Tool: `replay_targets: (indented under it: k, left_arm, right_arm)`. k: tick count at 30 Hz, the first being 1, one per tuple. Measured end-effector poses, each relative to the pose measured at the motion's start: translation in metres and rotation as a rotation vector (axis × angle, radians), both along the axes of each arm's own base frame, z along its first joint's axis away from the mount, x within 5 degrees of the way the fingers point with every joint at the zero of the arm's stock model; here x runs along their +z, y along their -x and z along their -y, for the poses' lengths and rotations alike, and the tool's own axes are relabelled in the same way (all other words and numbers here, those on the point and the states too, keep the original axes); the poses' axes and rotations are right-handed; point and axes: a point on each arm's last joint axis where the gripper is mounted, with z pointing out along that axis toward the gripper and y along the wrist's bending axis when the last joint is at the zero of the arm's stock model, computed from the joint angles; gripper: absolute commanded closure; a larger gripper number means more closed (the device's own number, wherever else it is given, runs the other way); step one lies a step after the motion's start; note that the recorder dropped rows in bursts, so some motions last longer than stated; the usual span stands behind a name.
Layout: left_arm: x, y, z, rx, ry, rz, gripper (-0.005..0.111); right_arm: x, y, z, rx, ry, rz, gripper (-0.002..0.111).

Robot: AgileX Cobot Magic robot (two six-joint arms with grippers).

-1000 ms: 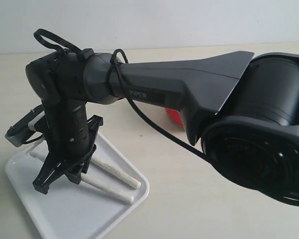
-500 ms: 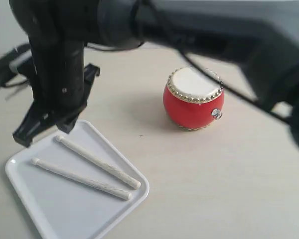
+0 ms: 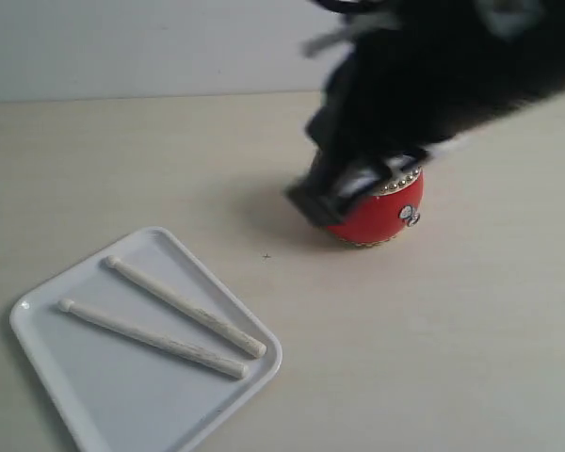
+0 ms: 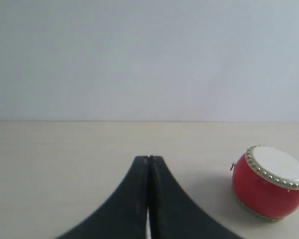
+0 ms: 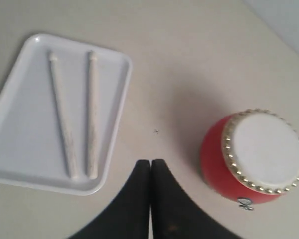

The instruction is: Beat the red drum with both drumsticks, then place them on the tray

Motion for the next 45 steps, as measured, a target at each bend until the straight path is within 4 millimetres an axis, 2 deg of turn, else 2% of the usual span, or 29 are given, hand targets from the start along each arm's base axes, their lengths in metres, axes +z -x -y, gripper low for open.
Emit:
replay_targets:
  k: [4, 6, 9, 12, 32, 38, 40, 45]
  left_arm:
    - [-0.003, -0.011, 0.005, -0.008, -0.011, -0.032, 0.107]
    - [-0.004, -0.017, 0.007, -0.012, -0.016, -0.045, 0.107]
    - [-0.005, -0.023, 0.010, -0.018, -0.019, -0.053, 0.107]
    - [-0.005, -0.026, 0.012, -0.022, -0.018, -0.050, 0.107]
    - [-0.006, -0.025, 0.011, -0.019, -0.022, -0.061, 0.107]
    - [0.002, -0.005, -0.005, 0.086, 0.051, 0.014, 0.107]
    - [-0.006, 0.002, -0.013, 0.164, 0.098, 0.001, 0.107]
    - [-0.057, 0.013, -0.024, 0.323, 0.157, -0.015, 0.107]
  right_arm:
    - [-0.025, 0.028, 0.055, -0.086, -0.166, 0.156, 0.108]
    - [-0.037, 0.039, 0.074, -0.107, -0.229, 0.211, 0.108]
    - [-0.051, 0.052, 0.098, -0.133, -0.271, 0.267, 0.108]
    - [-0.055, 0.060, 0.113, -0.148, -0.315, 0.308, 0.108]
    - [-0.053, 0.064, 0.117, -0.158, -0.364, 0.289, 0.108]
    - [-0.053, 0.064, 0.117, -0.159, -0.365, 0.287, 0.108]
    - [-0.053, 0.064, 0.117, -0.159, -0.365, 0.287, 0.108]
    - [-0.053, 0.064, 0.117, -0.159, -0.366, 0.286, 0.108]
